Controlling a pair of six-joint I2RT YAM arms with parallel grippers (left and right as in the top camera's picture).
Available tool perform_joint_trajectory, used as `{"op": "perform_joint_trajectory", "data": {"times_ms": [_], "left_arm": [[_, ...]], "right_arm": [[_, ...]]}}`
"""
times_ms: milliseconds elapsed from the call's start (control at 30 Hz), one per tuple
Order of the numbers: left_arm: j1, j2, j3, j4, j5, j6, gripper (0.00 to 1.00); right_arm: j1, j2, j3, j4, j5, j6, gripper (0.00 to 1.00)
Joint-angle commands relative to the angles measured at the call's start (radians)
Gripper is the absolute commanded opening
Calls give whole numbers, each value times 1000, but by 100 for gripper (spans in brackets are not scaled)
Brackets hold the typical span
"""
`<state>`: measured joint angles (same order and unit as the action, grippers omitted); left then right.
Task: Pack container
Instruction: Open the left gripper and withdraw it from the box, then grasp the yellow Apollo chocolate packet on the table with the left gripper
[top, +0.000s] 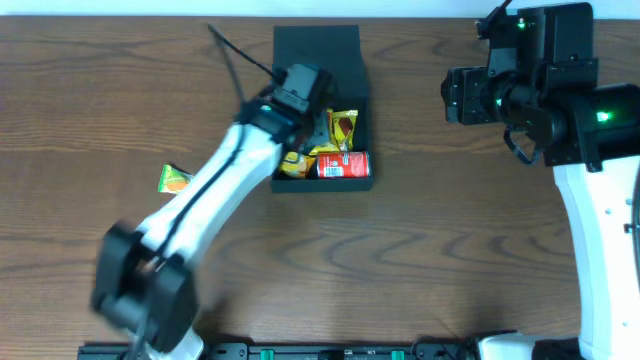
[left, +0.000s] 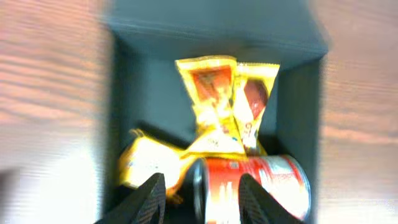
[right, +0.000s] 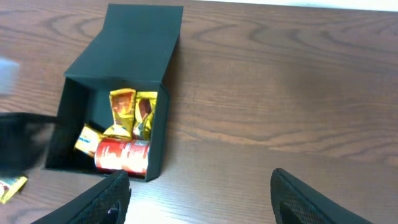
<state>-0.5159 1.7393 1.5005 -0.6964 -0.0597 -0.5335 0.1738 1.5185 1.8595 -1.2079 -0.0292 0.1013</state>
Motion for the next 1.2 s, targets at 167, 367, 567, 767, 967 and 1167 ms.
{"op": "perform_joint_trajectory", "data": {"times_ms": [167,367,567,767,967,1167], "left_arm": [[53,-318,35,-420,-338,-8,39],[166,-434,-97,-665,-344,-272,38],[215,-505,-423,-520,-274,-328,43],[215,-486,-640,-311,-95,-462,46],[215,-483,-661,-244,-156,-663,62],[216,-430,-663,-157,-179,-814,60]], "right_arm": [[-3,0,8,-8,-1,-37,75],[-3,0,8,-7,-1,-37,75],[-3,0,8,-13,-1,-36,75],[-3,0,-10,-20,-1,-37,75],[-3,0,-18,-16,-2,-36,75],[-3,0,-18,-17,-2,-36,75]]}}
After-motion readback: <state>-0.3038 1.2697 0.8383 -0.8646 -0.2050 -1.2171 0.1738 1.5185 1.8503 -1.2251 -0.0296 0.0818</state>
